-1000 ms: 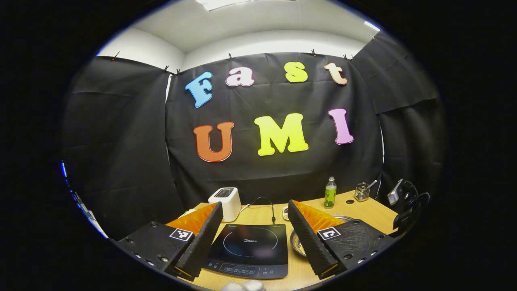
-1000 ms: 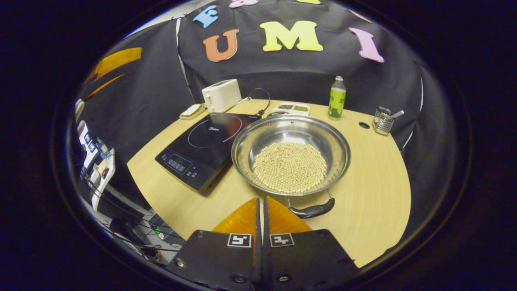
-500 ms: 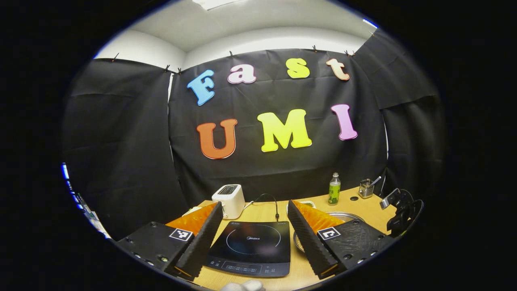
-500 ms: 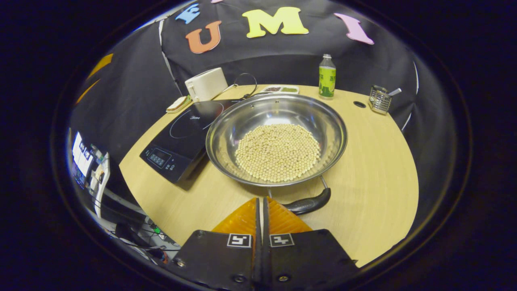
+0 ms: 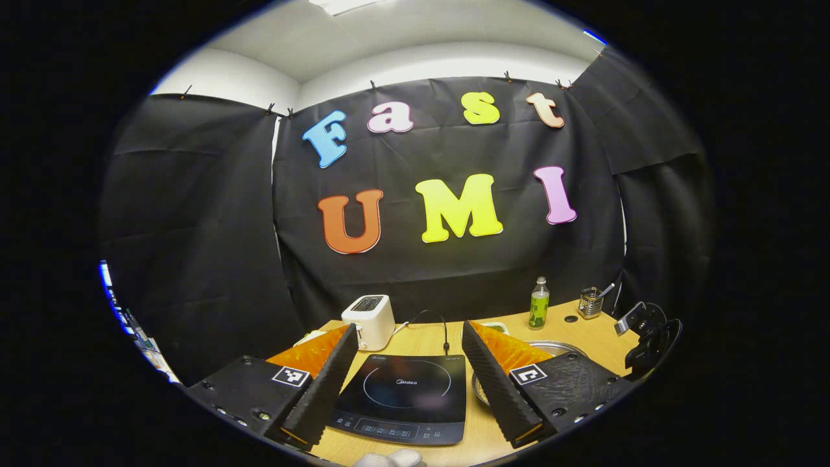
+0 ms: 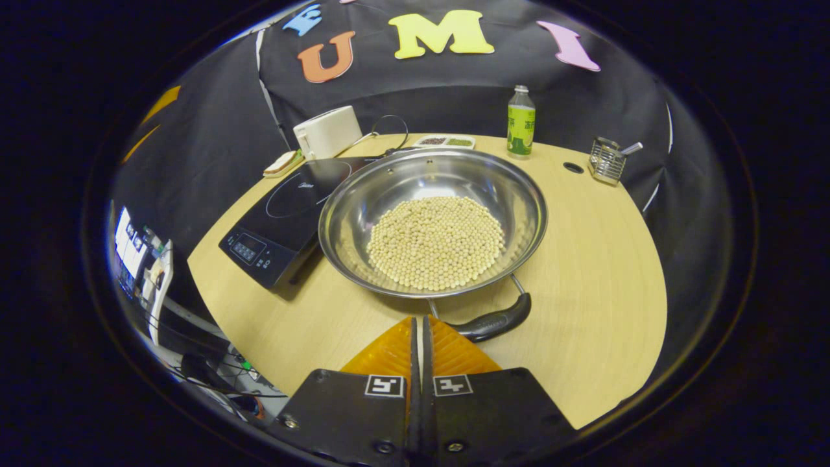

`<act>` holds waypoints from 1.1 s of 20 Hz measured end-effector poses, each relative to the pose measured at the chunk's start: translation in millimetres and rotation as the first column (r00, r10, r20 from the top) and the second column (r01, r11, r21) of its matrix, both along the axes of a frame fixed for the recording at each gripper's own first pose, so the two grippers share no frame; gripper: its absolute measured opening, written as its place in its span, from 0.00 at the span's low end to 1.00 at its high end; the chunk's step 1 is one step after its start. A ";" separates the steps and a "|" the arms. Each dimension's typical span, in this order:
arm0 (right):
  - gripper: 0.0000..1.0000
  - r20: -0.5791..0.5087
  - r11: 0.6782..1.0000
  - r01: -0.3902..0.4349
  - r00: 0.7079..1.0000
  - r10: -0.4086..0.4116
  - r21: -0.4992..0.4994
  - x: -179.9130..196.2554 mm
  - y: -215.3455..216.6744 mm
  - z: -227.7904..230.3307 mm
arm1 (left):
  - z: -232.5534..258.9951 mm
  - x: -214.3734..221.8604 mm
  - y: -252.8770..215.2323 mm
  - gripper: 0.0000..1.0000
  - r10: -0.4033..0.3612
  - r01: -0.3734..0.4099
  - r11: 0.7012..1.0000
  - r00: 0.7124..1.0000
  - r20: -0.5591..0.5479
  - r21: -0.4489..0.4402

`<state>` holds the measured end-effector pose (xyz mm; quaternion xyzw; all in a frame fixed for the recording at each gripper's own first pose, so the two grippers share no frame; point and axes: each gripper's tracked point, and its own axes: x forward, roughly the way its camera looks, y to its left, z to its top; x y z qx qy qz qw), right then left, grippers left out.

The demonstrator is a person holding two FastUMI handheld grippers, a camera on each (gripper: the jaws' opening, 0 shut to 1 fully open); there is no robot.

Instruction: First push the handle of the pot to place it horizontally, then grasp the pot with both hands and set it on the induction cooktop.

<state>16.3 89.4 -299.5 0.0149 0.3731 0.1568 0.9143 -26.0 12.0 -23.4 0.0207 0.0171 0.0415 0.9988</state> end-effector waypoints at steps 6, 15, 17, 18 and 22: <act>0.04 -0.004 1.000 0.004 1.000 -0.004 -0.017 6.3 -17.6 -0.3 | 0.1 1.6 0.6 0.96 0.027 -0.027 1.000 1.000 0.004 -0.007; 0.04 0.002 0.999 -0.004 1.000 0.004 -0.050 25.4 -49.8 -0.2 | -2.3 8.0 -3.9 0.96 0.076 -0.076 0.997 0.997 -0.007 -0.009; 0.04 0.003 0.999 -0.008 1.000 0.008 -0.054 31.2 -57.2 -0.2 | -2.7 9.1 -6.6 0.96 0.085 -0.085 0.996 0.996 -0.010 -0.009; 0.04 0.003 0.998 -0.009 1.000 0.009 -0.055 33.8 -60.3 0.8 | -3.6 10.6 -8.4 0.96 0.090 -0.090 0.996 0.996 -0.011 -0.008; 0.04 0.003 0.998 -0.026 1.000 0.026 -0.057 43.0 -70.4 0.2 | -5.6 14.3 -15.5 0.96 0.108 -0.108 0.994 0.994 -0.019 -0.007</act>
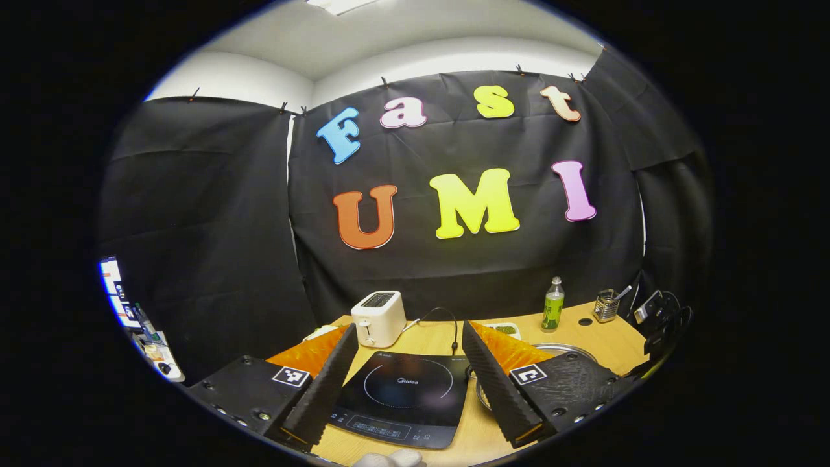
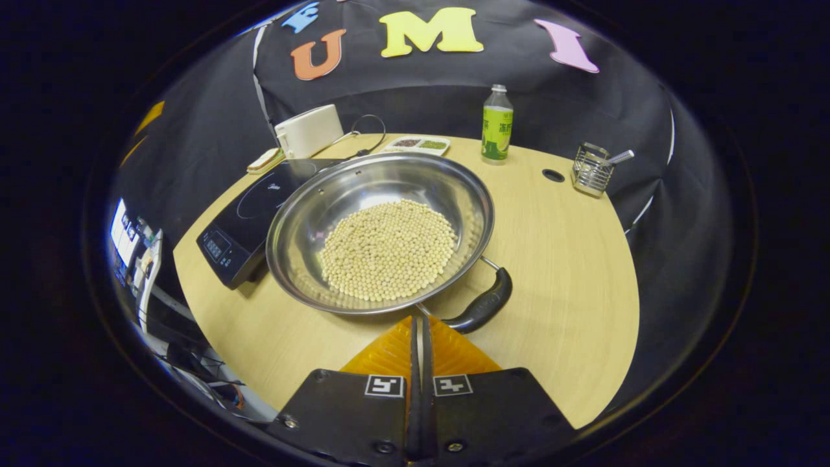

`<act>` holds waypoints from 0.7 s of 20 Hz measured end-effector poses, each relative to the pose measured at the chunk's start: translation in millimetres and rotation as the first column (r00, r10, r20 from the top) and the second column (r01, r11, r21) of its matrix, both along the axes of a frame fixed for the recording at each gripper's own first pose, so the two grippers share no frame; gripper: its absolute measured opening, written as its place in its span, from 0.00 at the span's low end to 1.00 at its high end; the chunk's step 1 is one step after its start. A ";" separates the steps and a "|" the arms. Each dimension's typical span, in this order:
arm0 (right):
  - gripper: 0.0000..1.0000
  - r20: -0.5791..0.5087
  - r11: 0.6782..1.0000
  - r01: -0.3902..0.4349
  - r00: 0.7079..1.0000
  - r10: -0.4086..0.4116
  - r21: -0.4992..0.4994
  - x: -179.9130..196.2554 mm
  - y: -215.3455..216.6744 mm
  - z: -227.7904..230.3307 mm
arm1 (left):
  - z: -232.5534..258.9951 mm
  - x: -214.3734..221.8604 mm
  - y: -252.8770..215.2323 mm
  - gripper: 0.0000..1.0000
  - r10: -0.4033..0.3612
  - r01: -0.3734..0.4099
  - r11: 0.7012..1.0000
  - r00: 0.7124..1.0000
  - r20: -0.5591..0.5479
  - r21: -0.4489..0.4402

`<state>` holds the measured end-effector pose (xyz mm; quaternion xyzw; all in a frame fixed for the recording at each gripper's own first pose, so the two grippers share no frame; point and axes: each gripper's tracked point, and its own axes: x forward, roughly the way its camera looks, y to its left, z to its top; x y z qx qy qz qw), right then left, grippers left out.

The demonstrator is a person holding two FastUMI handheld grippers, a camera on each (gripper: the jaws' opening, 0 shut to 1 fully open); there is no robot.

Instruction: First push the handle of the pot to place it horizontally, then grasp the pot with both hands and set it on the induction cooktop.

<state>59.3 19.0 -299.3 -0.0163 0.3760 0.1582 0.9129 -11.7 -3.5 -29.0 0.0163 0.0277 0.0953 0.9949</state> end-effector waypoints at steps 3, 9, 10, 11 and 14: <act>0.04 0.003 1.000 -0.016 1.000 0.016 -0.003 7.4 -4.9 -0.2 | 0.2 1.6 -5.3 0.96 0.009 -0.009 1.000 1.000 -0.004 0.002; 0.04 0.013 0.999 -0.039 0.999 0.040 -0.017 19.9 -15.4 1.7 | -1.6 4.8 -11.5 0.96 0.029 -0.029 0.999 1.000 -0.011 0.014; 0.04 0.015 0.999 -0.041 0.999 0.041 -0.019 22.8 -18.1 2.1 | -2.8 6.3 -12.7 0.96 0.032 -0.032 0.999 0.999 -0.014 0.012; 0.04 0.017 0.999 -0.041 0.999 0.041 -0.021 25.1 -20.7 1.9 | -2.9 6.5 -13.9 0.96 0.035 -0.035 0.999 0.999 -0.015 0.012; 0.04 0.024 0.999 -0.037 0.999 0.038 -0.027 33.5 -29.9 3.5 | -4.1 8.2 -16.5 0.96 0.042 -0.042 0.999 0.999 -0.020 0.015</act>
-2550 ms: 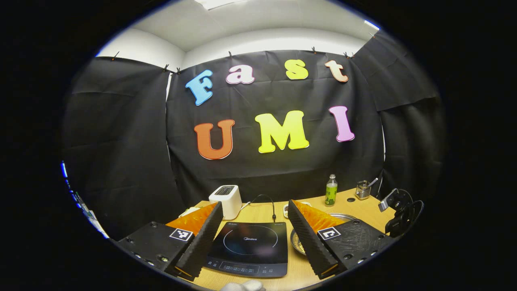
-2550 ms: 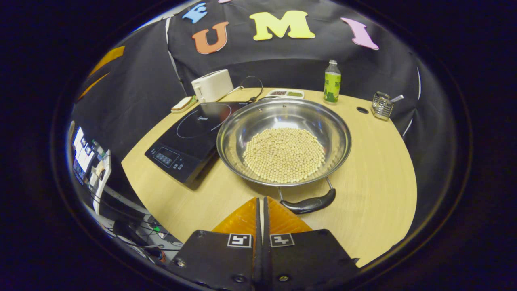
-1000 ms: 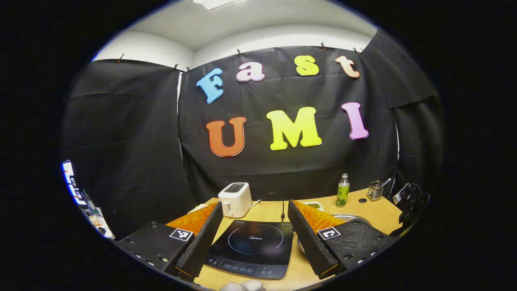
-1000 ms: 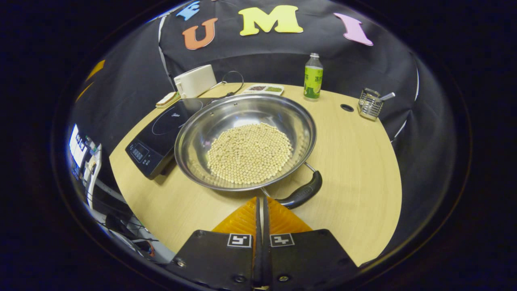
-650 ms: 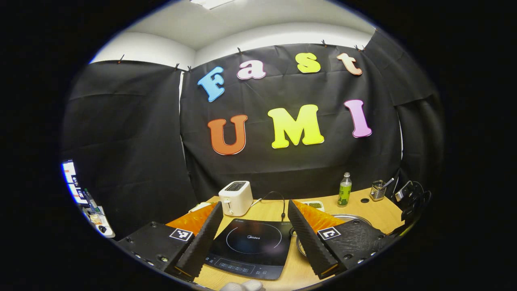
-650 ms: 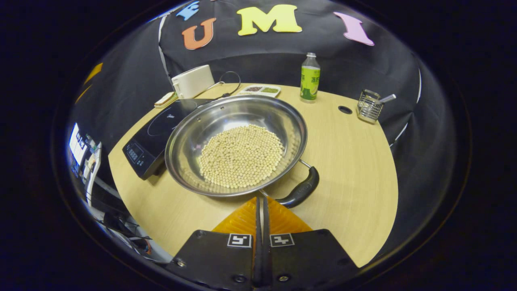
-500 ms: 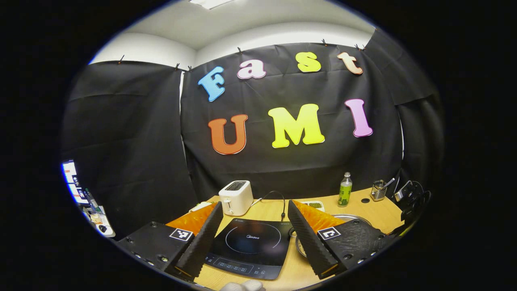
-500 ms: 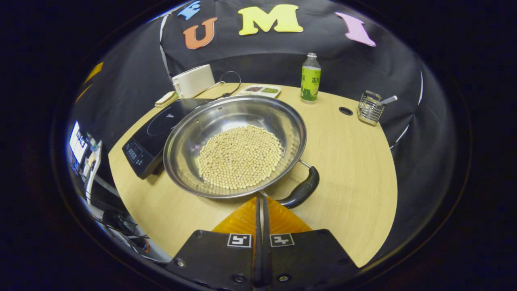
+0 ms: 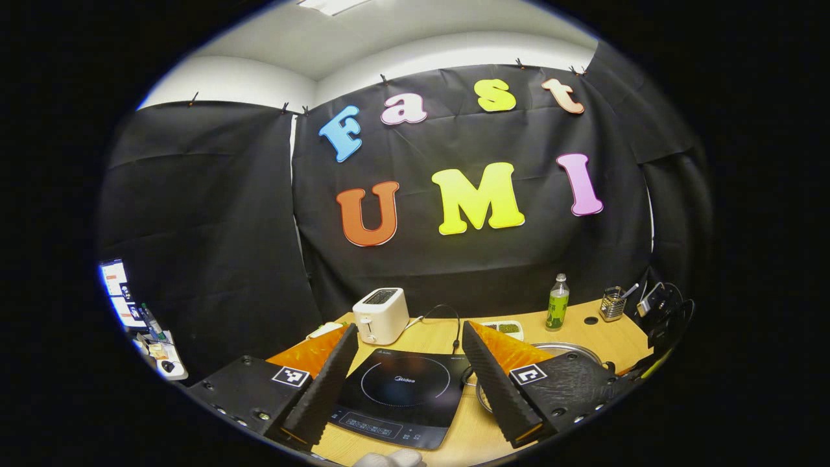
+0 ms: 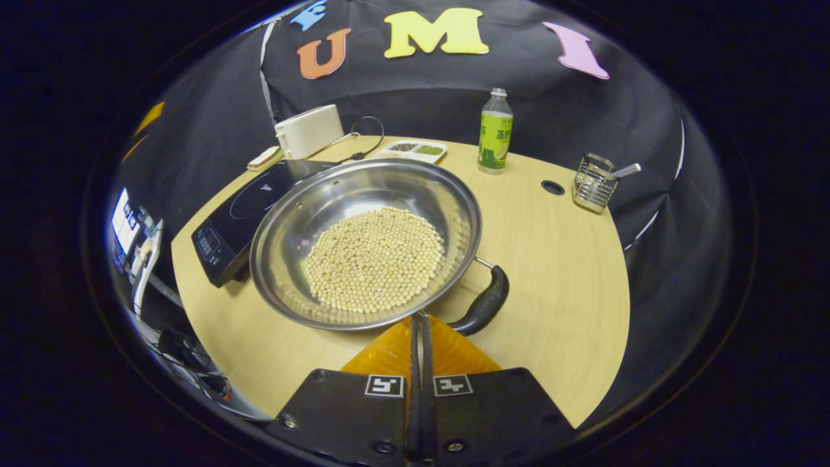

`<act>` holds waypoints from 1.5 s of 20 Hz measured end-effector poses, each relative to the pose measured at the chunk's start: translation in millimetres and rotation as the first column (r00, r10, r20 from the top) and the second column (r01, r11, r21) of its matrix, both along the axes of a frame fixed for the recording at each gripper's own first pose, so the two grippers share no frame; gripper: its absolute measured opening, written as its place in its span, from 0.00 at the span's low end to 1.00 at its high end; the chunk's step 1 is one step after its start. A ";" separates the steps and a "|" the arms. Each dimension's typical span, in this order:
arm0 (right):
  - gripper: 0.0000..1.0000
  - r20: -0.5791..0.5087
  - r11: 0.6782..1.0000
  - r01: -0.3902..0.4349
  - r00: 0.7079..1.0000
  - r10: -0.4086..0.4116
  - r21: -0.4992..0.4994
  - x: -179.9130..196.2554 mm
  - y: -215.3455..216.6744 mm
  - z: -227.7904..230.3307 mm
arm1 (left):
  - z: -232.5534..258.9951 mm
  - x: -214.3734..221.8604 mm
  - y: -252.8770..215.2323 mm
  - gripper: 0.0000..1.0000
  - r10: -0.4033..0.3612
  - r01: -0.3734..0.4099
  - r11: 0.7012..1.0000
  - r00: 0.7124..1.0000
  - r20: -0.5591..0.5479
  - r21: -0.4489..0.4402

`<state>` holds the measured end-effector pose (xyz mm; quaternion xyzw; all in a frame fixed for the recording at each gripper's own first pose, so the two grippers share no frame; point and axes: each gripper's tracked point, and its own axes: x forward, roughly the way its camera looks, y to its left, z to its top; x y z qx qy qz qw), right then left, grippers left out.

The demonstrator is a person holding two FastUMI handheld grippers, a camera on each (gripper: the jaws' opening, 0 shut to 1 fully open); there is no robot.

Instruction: First push the handle of the pot to place it horizontally, then grasp the pot with both hands and set it on the induction cooktop.

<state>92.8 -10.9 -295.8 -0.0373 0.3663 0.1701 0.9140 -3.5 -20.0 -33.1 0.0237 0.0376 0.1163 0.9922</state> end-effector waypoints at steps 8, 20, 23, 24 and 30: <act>0.04 0.004 1.000 0.015 1.000 -0.015 -0.006 22.1 -20.0 1.6 | -3.2 8.8 -5.2 0.96 0.015 -0.015 1.000 1.000 -0.015 0.007; 0.04 0.015 1.000 0.006 1.000 -0.006 -0.030 51.4 -36.6 3.5 | -5.9 26.4 -17.2 0.96 0.024 -0.023 1.000 0.999 -0.030 0.019; 0.04 0.016 0.999 0.017 1.000 -0.017 -0.037 50.8 -39.7 3.2 | -6.6 31.4 -20.7 0.96 0.015 -0.014 1.000 0.999 -0.033 0.021; 0.04 0.024 0.998 0.034 0.999 -0.033 -0.043 51.5 -43.9 5.9 | -8.1 32.1 -21.8 0.96 0.010 -0.010 1.000 0.999 -0.033 0.020; 0.20 0.109 0.993 0.111 0.988 -0.106 -0.044 39.6 -57.9 26.8 | -15.4 36.3 -27.1 0.96 -0.036 0.036 0.999 0.998 -0.044 0.012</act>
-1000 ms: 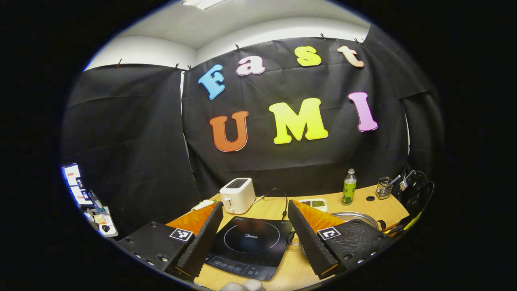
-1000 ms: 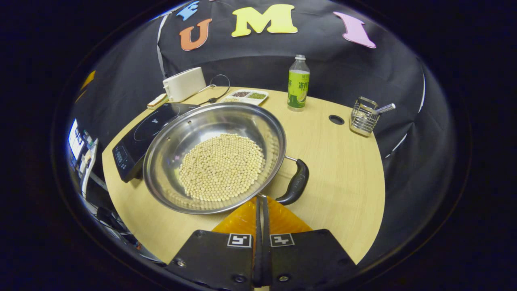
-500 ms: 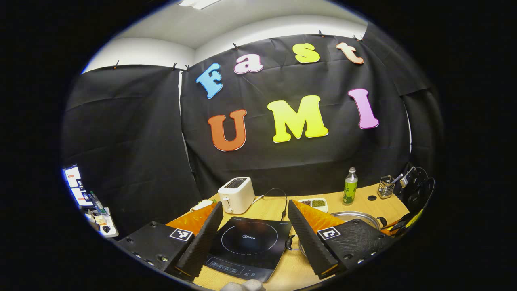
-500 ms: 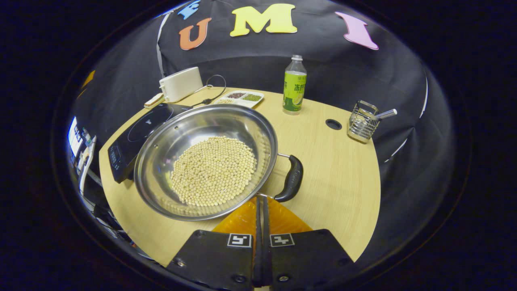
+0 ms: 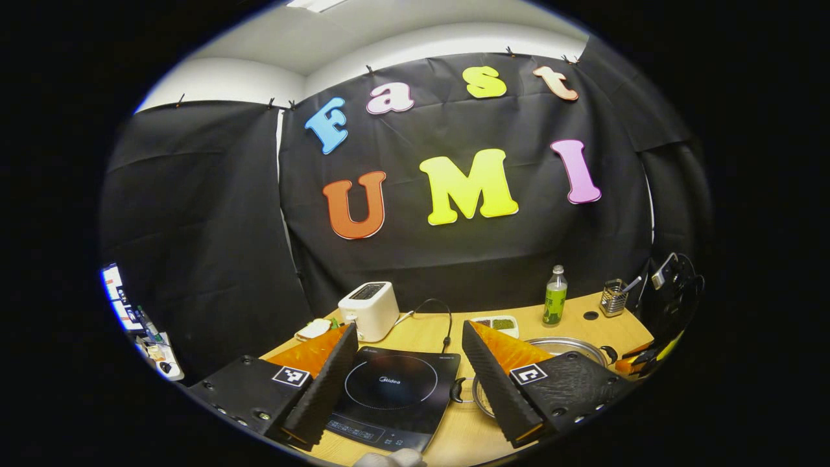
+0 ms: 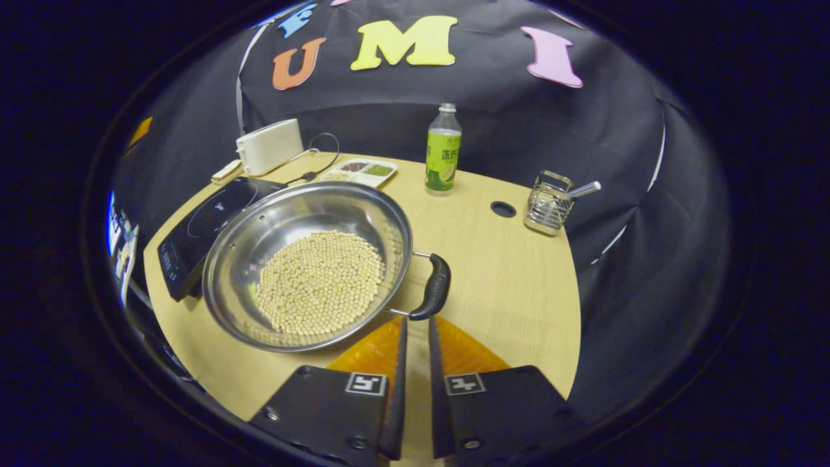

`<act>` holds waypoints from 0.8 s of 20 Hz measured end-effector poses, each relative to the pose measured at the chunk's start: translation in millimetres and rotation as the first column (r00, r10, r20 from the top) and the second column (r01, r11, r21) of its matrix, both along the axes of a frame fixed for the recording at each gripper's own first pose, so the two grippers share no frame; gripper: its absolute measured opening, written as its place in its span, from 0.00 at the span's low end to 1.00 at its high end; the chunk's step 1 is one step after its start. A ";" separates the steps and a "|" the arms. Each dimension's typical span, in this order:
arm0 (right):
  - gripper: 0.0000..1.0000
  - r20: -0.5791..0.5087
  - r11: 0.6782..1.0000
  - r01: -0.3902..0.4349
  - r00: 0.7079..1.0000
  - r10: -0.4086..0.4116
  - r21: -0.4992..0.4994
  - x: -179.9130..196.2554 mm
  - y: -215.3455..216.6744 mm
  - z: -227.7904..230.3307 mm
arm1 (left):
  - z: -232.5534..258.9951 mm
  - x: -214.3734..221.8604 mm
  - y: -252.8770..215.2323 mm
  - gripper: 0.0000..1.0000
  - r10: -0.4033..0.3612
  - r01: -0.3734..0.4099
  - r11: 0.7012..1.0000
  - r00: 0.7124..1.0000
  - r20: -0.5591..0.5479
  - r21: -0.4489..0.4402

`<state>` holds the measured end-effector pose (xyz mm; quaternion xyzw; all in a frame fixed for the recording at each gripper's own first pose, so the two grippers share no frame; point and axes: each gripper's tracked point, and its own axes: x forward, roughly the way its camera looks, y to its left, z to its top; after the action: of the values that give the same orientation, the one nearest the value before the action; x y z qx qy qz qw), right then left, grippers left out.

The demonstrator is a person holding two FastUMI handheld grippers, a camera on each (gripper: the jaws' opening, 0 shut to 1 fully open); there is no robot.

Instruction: First push the handle of the pot to place it horizontally, then grasp the pot with both hands and set it on the induction cooktop.

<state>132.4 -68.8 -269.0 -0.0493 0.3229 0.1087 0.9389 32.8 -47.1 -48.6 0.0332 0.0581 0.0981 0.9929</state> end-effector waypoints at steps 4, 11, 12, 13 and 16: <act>0.82 0.064 0.998 0.057 0.996 -0.058 0.014 -13.1 -2.7 19.2 | -7.3 3.3 -4.2 0.96 -0.052 0.052 0.999 0.999 -0.008 0.004; 1.00 0.071 0.988 0.142 0.987 -0.147 0.064 -43.1 -1.2 25.7 | -43.7 5.4 -18.8 0.96 -0.157 0.155 0.987 0.986 -0.059 -0.030; 0.98 0.069 0.986 0.155 0.985 -0.159 0.065 -45.5 -2.8 25.1 | -50.7 5.4 -20.1 0.96 -0.165 0.163 0.986 0.984 -0.072 -0.035; 0.98 0.070 0.984 0.165 0.983 -0.169 0.068 -47.8 -3.6 25.9 | -57.7 6.6 -22.2 0.96 -0.173 0.170 0.985 0.981 -0.083 -0.041; 0.98 0.070 0.978 0.190 0.978 -0.196 0.083 -50.7 -5.4 24.9 | -80.2 7.7 -28.5 0.97 -0.193 0.186 0.980 0.973 -0.130 -0.065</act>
<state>81.7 -74.2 -244.2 0.0136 0.2852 0.0271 0.9580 40.5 -75.6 -128.8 0.0192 0.1244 -0.0011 0.9920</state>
